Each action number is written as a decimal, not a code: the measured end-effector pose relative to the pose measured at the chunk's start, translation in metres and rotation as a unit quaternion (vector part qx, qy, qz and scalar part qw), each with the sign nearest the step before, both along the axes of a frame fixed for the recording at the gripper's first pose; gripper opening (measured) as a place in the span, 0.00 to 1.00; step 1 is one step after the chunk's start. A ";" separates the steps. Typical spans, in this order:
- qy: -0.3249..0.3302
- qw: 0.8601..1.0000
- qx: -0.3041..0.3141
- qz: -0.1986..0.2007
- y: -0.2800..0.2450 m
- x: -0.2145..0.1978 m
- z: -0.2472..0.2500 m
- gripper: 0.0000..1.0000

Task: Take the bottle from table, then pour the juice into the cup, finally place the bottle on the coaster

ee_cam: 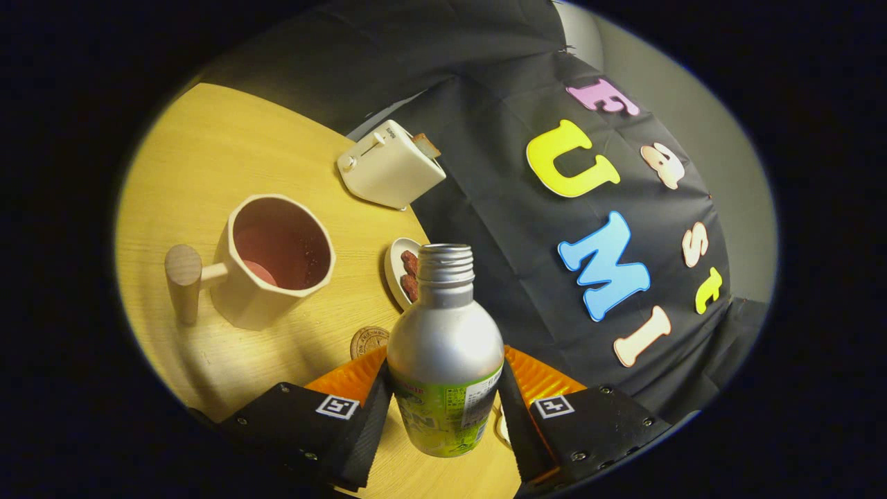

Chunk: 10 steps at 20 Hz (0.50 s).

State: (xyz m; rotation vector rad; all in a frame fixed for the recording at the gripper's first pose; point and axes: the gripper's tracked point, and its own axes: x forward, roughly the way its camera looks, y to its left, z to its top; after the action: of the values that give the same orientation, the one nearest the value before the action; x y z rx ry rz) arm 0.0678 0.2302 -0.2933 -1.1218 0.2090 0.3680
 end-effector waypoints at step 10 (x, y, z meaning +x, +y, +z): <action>-0.008 0.994 -0.101 0.040 0.009 0.002 -0.006 0.76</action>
State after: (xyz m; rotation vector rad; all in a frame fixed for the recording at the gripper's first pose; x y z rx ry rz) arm 0.0702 0.2388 -0.2988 -1.3350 0.1897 0.4164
